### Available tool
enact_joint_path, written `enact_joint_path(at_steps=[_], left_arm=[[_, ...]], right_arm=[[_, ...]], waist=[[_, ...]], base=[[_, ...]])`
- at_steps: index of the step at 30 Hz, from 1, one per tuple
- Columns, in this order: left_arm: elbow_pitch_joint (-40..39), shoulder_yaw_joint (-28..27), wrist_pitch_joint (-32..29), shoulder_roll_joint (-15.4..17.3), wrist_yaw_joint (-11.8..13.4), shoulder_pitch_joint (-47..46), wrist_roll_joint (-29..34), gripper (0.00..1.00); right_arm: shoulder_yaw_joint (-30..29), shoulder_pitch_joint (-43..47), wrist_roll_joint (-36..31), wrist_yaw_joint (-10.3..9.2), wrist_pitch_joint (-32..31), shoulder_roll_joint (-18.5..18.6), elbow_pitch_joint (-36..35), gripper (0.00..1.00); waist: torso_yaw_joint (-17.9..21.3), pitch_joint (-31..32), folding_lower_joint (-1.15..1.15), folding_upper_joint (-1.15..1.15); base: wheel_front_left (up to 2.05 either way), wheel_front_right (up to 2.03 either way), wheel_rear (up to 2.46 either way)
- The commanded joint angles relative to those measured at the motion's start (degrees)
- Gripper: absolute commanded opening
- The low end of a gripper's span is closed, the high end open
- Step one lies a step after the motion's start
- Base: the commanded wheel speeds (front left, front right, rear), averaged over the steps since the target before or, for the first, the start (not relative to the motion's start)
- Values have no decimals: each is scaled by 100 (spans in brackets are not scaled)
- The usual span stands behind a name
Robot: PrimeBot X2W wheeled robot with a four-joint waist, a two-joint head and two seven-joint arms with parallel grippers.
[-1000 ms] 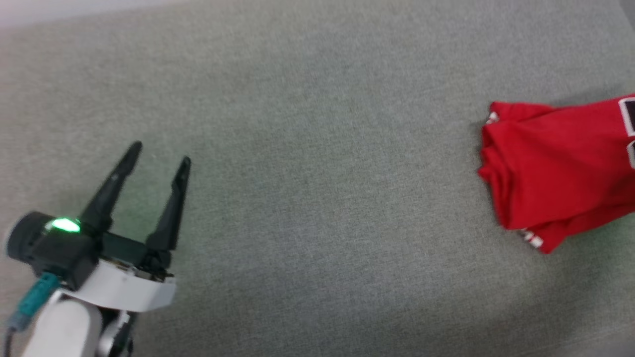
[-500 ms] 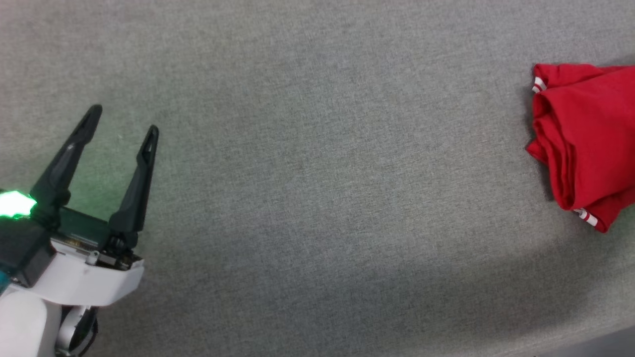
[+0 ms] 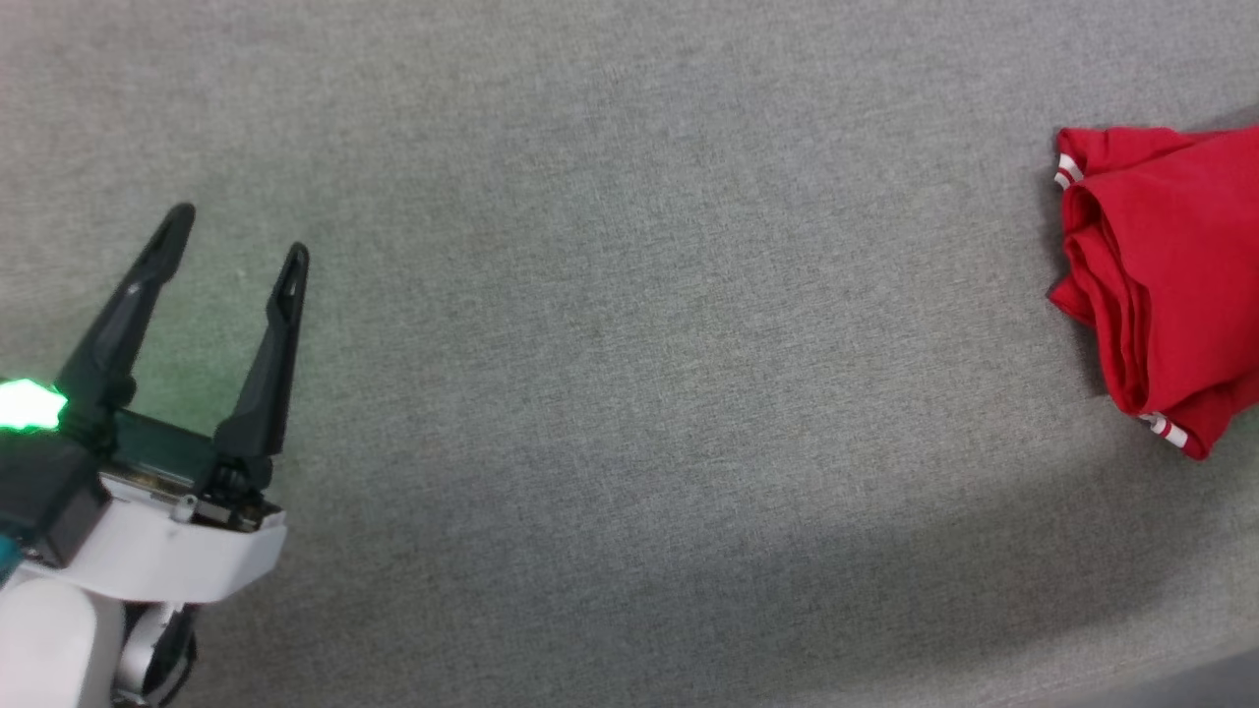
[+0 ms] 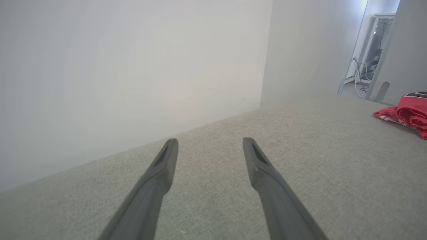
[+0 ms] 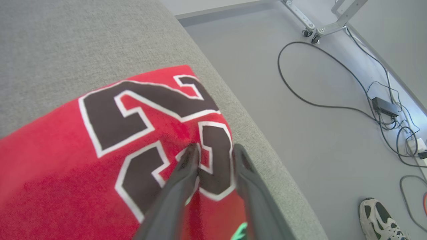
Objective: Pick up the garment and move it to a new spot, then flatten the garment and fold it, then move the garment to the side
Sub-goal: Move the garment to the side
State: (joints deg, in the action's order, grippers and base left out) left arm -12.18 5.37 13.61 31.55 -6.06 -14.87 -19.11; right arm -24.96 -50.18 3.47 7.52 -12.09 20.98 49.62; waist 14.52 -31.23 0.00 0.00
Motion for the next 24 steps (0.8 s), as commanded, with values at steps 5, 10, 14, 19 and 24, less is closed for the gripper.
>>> enact_joint_path(at_steps=[5,10,14,19,24], left_arm=[[327,41,79,-244,143,-15,40,100],[693,138,141,-486,180,44,159,100],[925,69,153,-748,141,150,56,100],[1200,-96,157,-1052,66,264,-42,100],[1363,-397,147,-1281,-8,504,43,100]], right_arm=[[376,19,-11,-6,147,264,109,100],[1010,238,271,-6,196,283,-72,100],[1616,497,587,-6,185,169,-478,100],[2329,966,958,-6,189,-16,-1090,100],[2864,1475,1335,-6,255,-218,-1615,100]], waist=[[-208,417,0,0],[-460,874,0,0],[-698,1238,0,0],[-983,1664,0,0],[-1213,2022,0,0]], base=[[0,0,0],[0,0,0],[0,0,0],[0,0,0],[0,0,0]])
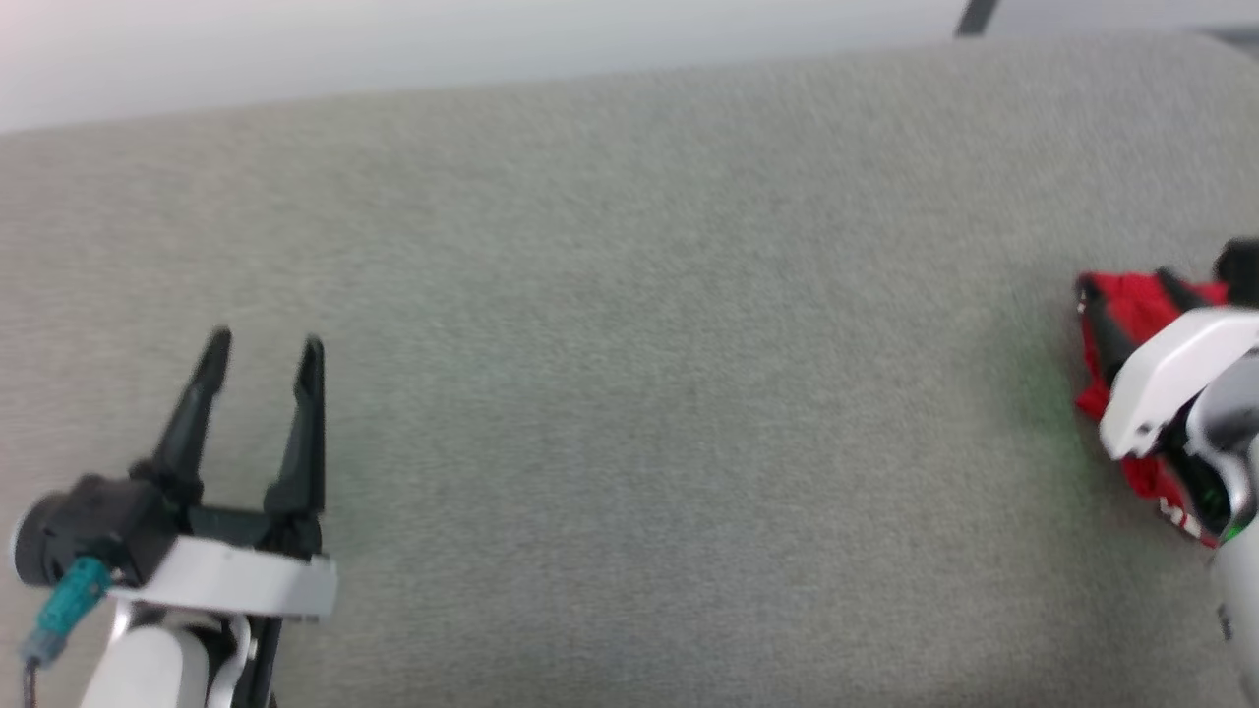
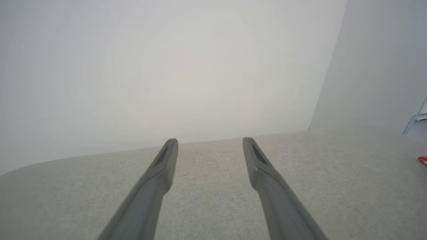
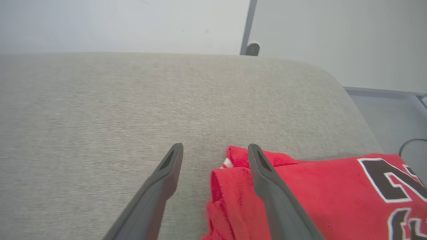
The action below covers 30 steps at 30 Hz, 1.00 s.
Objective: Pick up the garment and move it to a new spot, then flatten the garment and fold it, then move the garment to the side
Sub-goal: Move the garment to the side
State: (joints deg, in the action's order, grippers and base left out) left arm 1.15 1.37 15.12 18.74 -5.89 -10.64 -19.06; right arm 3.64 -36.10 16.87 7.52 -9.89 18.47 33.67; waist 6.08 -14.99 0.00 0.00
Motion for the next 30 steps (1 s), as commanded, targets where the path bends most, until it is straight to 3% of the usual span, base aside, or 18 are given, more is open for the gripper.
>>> enact_joint_path(at_steps=[1,13,22,30], left_arm=[[84,-45,-4,-29,-32,117,75,100],[918,-384,-4,-335,-107,715,264,100],[1111,-473,-3,-468,-138,1126,368,100],[986,-422,-3,-553,-160,1423,315,100]], right_arm=[[88,168,42,-6,72,4,-111,100],[385,1462,377,-6,956,-542,-909,100],[230,2417,361,-6,1532,-692,-1590,100],[-113,3059,295,-6,1683,-815,-2152,100]], waist=[[-411,456,0,0],[-675,1144,0,0],[-756,1494,0,0],[-749,1628,0,0]], base=[[0,0,0],[0,0,0],[0,0,0],[0,0,0]])
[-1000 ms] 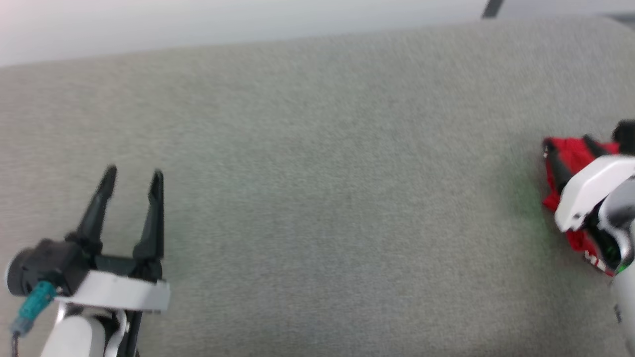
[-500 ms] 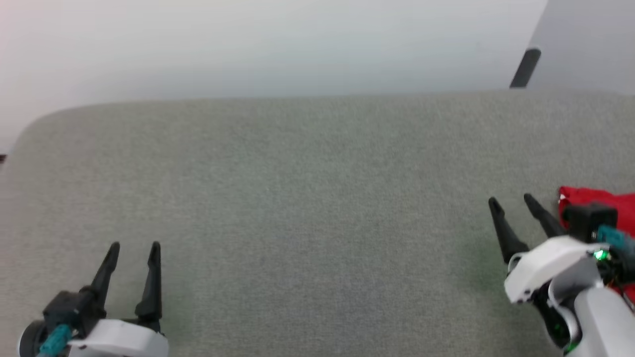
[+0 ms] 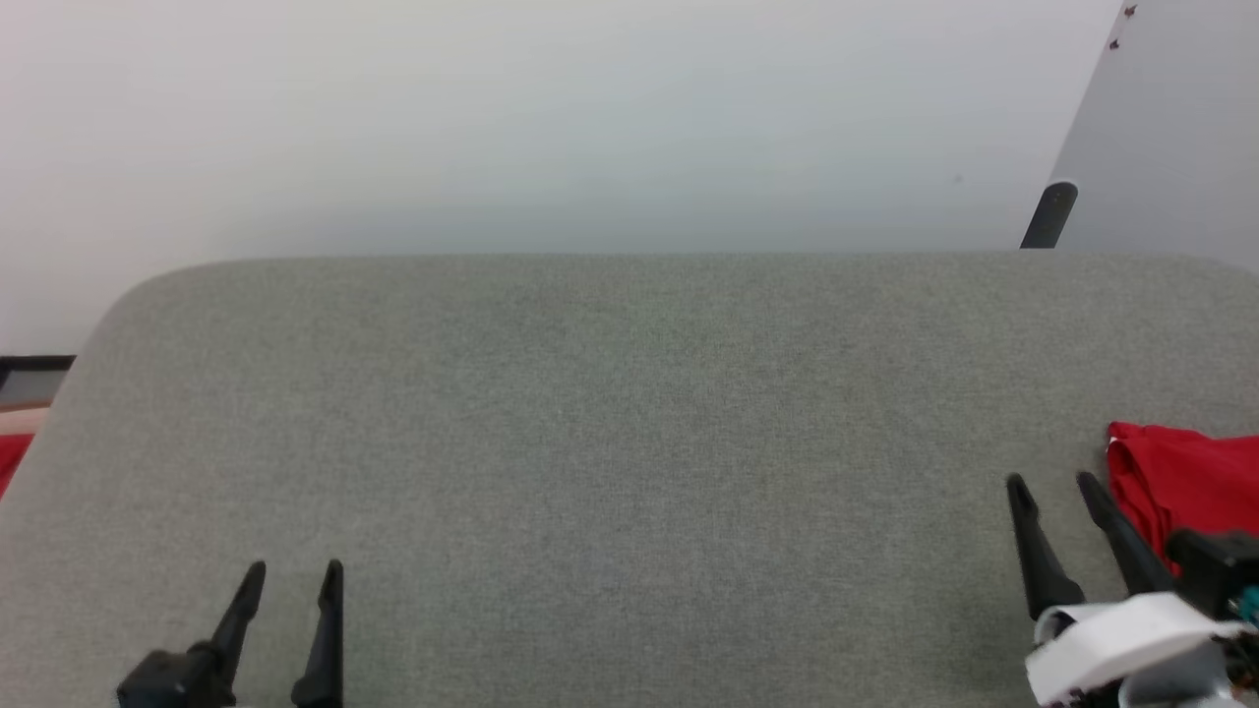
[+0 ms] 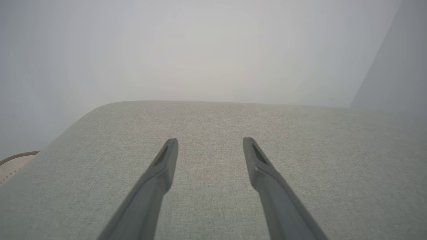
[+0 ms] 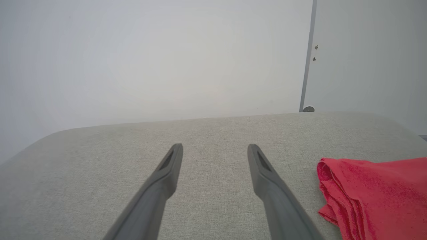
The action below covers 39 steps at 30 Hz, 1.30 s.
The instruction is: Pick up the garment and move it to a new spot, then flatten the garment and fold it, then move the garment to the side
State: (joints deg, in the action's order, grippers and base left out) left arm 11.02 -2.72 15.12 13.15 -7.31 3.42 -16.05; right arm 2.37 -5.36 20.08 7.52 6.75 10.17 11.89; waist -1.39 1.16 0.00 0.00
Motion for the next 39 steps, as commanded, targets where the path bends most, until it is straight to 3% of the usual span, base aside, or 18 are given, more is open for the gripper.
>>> enact_joint_path(at_steps=[1,17,39], left_arm=[[-27,-3,-3,-4,-9,68,3,100],[-709,-56,-3,-98,5,792,-96,100],[-796,37,-8,-20,60,691,-160,100]], right_arm=[[-46,76,-37,-6,18,-10,-42,100],[-739,1059,-175,-6,-290,-319,-1183,100],[-775,1084,-224,-6,-325,-447,-1407,100]], waist=[[3,39,0,0],[57,192,0,0],[36,161,0,0]], base=[[0,0,0],[0,0,0],[0,0,0]])
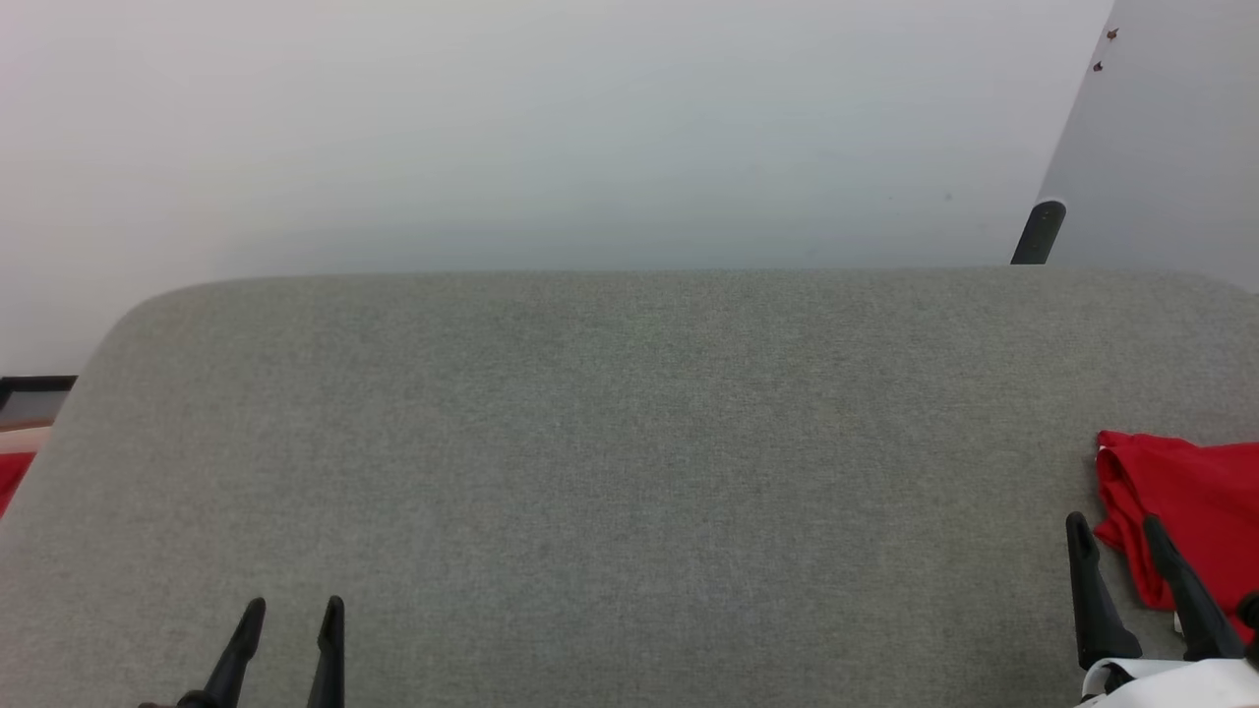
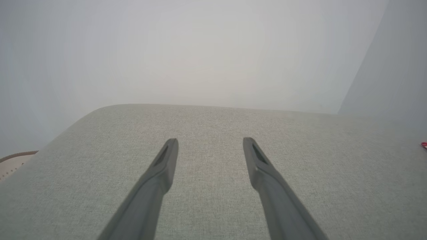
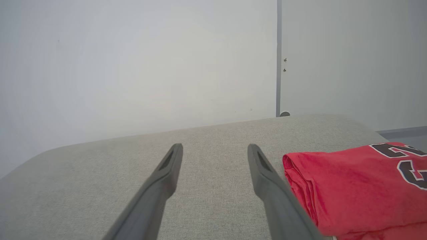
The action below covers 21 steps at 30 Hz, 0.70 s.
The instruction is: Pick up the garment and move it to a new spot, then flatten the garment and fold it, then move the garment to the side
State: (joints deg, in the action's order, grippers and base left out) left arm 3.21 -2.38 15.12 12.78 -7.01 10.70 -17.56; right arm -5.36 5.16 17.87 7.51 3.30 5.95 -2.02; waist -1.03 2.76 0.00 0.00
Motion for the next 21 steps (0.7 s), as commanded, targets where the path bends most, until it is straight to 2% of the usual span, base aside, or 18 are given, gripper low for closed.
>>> enact_joint_path(at_steps=[1,21], left_arm=[[-16,8,-9,17,30,-39,-17,100],[-17,0,-18,77,121,-93,-89,100]], right_arm=[[-2,36,-7,-4,25,-31,-20,100],[76,18,30,-4,72,-68,16,100]], waist=[[-3,3,0,0],[63,35,0,0]], base=[[0,0,0],[0,0,0]])
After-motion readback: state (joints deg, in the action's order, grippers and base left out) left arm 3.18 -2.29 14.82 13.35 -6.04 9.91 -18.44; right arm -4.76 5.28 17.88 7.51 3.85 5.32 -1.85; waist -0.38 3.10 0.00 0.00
